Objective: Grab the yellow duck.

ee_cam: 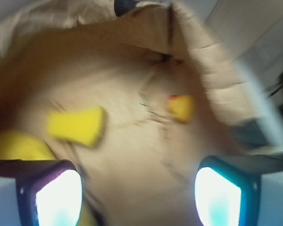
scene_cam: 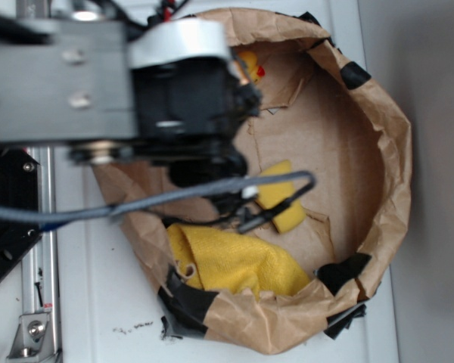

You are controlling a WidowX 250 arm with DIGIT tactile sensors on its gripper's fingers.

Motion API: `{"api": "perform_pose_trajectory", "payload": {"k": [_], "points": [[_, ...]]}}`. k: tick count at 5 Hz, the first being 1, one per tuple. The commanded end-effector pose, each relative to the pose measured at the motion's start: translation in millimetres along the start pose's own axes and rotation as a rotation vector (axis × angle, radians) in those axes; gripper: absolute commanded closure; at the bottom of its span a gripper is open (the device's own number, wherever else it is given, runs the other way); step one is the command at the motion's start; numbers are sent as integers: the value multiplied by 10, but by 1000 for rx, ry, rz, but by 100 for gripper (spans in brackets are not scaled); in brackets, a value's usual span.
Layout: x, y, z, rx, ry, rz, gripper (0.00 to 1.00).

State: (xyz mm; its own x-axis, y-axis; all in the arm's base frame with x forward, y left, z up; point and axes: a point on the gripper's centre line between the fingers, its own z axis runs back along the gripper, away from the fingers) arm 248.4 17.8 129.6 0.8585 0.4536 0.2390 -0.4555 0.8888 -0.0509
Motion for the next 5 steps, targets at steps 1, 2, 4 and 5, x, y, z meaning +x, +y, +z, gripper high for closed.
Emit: {"api": "perform_pose_trajectory", "payload": {"k": [1, 2, 4, 5], "points": [[110, 77, 87, -15, -35, 42, 0], [110, 77, 87, -15, -35, 42, 0], [195, 136, -719, 215, -156, 495, 0], [217, 140, -785, 265, -135, 589, 0]]}}
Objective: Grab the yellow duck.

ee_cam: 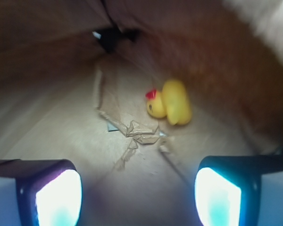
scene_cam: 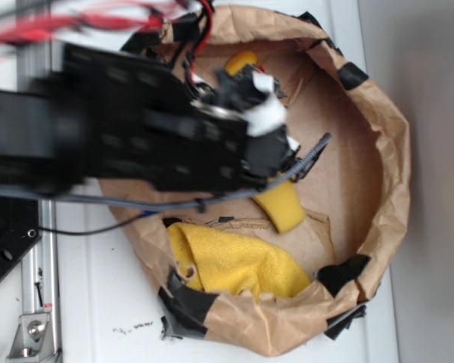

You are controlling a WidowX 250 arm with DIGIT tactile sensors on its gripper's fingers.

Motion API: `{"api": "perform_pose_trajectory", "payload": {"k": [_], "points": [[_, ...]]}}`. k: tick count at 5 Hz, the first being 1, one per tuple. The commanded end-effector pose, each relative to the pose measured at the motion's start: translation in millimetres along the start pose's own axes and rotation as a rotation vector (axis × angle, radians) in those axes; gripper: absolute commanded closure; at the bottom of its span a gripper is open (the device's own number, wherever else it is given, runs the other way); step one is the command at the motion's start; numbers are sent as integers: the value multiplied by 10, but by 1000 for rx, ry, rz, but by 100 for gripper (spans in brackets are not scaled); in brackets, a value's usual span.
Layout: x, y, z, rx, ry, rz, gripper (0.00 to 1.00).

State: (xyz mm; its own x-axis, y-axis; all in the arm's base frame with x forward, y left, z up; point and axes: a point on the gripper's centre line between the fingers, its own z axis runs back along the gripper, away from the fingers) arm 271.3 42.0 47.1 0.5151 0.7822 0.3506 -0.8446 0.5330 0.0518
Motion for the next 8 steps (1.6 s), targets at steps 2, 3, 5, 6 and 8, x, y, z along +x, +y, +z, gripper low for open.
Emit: {"api": "perform_pose_trajectory", "payload": {"k": [2, 3, 5, 6, 8], "points": [[239, 251, 123, 43, -104, 85, 0], [286, 319, 46, 89, -95, 57, 0], [307, 450, -141, 92, -118, -81, 0], [388, 444, -275, 99, -130, -172, 0], [496, 349, -269, 75, -102, -199, 100]]}}
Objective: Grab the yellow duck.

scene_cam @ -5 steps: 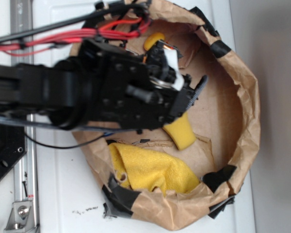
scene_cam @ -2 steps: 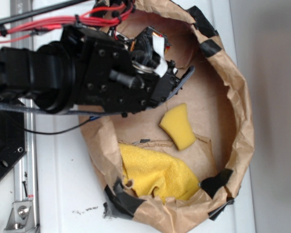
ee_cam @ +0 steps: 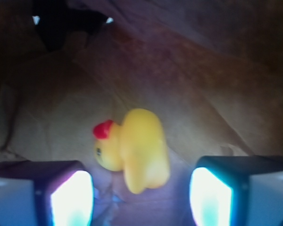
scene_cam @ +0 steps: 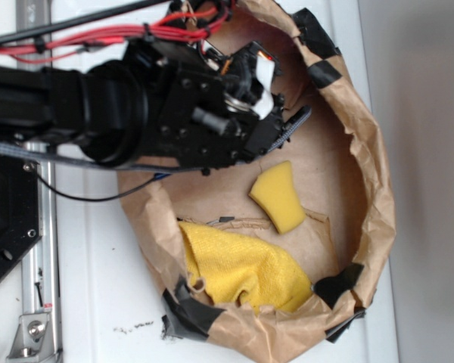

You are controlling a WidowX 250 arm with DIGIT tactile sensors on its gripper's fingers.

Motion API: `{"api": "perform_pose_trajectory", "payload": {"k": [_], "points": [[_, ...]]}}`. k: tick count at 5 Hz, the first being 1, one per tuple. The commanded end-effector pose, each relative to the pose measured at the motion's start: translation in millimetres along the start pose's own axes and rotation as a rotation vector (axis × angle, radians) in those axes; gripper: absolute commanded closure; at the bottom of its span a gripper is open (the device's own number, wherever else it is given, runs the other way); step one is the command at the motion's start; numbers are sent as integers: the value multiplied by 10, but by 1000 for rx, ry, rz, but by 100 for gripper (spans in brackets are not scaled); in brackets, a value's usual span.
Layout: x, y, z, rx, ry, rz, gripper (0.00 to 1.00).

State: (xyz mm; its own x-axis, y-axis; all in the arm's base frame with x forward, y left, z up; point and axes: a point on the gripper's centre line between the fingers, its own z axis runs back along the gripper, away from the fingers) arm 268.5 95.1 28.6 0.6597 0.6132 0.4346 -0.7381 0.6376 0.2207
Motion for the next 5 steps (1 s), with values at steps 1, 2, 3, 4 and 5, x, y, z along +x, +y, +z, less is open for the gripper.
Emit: {"api": "perform_pose_trajectory", "payload": {"k": [1, 2, 3, 4, 5], "points": [[189, 14, 193, -56, 3, -29, 100], [199, -12, 283, -56, -24, -49, 100], [205, -9, 280, -57, -29, -61, 100], [216, -20, 312, -64, -39, -71, 100], [252, -47, 486, -132, -61, -121, 100]]}}
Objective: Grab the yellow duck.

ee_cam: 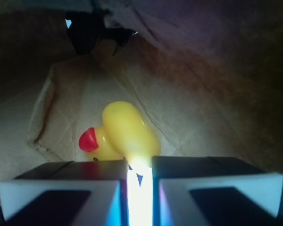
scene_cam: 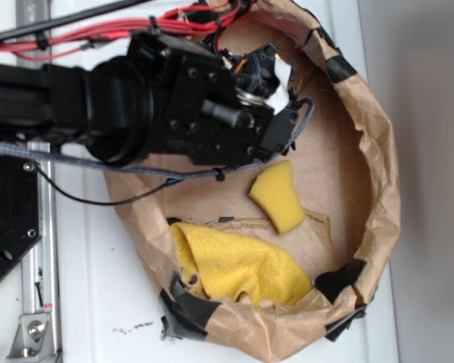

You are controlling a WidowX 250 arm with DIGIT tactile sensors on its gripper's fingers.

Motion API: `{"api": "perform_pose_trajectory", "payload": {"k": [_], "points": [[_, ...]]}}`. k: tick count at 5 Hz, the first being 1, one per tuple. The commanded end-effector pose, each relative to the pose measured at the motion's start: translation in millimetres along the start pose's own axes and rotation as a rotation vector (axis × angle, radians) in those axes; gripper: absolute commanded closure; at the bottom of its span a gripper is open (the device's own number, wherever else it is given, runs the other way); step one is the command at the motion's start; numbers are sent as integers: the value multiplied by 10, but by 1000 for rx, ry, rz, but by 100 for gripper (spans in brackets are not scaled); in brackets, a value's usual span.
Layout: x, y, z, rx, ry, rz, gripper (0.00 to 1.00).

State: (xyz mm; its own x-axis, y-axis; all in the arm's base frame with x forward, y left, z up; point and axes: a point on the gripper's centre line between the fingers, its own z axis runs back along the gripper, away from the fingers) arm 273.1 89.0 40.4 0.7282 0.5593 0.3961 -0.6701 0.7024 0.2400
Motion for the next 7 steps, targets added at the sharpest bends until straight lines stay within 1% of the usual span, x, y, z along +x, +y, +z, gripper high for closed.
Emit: {"api": "perform_pose_trajectory", "payload": {"k": [1, 2, 3, 4, 5, 6, 7], "points": [[285, -53, 864, -311, -107, -173, 100], [261, -59, 1084, -305, -80, -230, 100], [212, -41, 882, -233, -74, -130, 0], [188, -60, 626, -207, -67, -53, 0], [147, -12, 434, -125, -70, -16, 0], [177, 195, 224, -108, -92, 5, 0], [239, 232, 103, -108, -99, -15, 0]]}}
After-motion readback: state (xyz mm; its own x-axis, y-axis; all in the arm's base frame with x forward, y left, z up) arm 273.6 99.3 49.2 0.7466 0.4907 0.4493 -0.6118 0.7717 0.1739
